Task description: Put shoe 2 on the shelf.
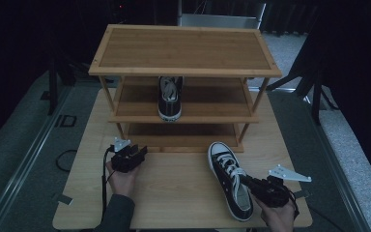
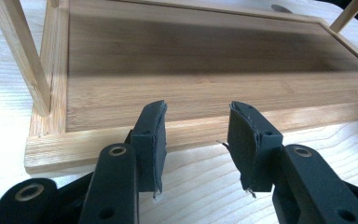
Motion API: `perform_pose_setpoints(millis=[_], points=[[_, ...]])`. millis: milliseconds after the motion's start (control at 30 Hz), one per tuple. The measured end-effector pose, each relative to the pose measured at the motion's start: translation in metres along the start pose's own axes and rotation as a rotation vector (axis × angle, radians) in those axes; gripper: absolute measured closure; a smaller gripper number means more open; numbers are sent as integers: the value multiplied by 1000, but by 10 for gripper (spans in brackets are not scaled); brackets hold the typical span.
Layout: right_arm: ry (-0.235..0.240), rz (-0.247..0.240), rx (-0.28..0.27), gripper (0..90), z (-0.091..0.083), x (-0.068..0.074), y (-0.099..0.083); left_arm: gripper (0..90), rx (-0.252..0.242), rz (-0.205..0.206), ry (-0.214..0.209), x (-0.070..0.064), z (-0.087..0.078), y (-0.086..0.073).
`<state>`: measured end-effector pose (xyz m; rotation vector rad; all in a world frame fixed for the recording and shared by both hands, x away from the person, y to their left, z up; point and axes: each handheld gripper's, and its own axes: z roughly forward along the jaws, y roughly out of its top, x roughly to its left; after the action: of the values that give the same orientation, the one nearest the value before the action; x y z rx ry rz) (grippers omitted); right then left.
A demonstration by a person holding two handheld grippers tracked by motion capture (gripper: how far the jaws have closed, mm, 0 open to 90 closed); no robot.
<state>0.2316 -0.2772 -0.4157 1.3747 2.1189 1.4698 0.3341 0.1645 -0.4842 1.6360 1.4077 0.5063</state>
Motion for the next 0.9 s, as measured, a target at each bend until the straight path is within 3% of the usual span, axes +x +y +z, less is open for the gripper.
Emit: perform_pose_setpoints(millis=[233, 567, 900], points=[[39, -32, -23, 887, 3, 15, 20, 579, -4, 7, 2, -2, 0, 0], [92, -41, -43, 887, 12, 30, 40, 579, 2, 9, 1, -2, 0, -1], [141, -63, -70, 886, 8, 45, 58, 578, -1, 9, 3, -2, 0, 0]])
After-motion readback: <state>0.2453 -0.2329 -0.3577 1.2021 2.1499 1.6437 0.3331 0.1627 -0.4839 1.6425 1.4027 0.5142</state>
